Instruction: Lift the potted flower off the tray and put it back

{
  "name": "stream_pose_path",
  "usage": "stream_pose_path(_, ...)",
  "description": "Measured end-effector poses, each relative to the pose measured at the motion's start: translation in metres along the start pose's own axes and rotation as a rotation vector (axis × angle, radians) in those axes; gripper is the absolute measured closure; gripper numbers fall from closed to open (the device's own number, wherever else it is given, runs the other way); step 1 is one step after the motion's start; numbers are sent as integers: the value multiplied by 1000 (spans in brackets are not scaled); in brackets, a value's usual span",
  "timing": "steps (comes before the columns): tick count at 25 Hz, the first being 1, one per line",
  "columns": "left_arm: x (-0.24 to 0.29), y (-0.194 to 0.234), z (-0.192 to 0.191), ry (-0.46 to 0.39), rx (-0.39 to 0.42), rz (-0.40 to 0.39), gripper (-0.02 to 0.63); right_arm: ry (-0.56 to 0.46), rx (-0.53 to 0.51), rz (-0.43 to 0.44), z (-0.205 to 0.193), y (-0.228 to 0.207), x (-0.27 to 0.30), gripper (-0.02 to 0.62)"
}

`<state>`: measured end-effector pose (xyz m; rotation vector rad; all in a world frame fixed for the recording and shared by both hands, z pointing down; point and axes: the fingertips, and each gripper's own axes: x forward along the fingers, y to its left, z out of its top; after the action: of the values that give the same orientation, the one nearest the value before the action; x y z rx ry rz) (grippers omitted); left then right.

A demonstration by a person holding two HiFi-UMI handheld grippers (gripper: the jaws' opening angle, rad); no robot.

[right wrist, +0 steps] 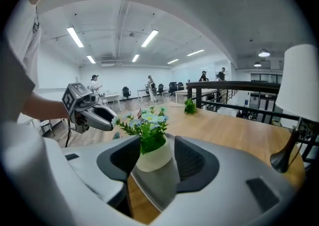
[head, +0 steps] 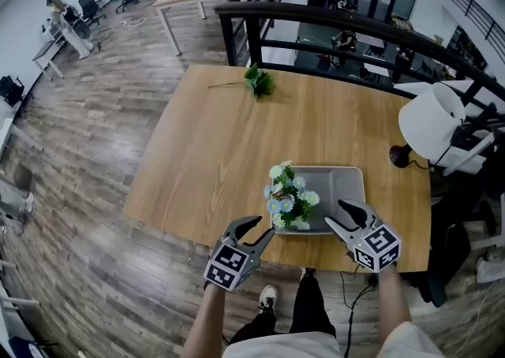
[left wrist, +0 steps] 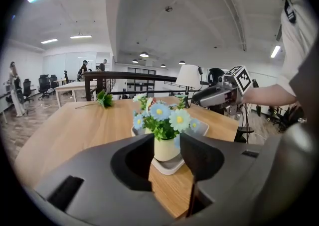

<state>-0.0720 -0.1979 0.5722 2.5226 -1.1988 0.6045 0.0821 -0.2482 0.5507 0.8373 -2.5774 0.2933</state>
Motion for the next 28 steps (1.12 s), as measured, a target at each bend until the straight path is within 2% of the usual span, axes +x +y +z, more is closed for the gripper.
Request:
stream_pose_path(8, 25, 2, -36, 61, -35, -38, 385, 83, -24, 121, -33, -7, 43, 354)
stream_pose_path(14, 38, 3, -53, 67, -53, -47, 319, 134, -56, 212, -46, -10, 69, 347)
stream_pose_path(21, 53, 3, -64, 76, -17, -77, 291, 135, -70, 340, -56, -10, 90, 301)
stream_pose_path(28, 59, 4, -65, 65, 12, -111, 284, 131, -83, 519, -57, -2, 100, 276)
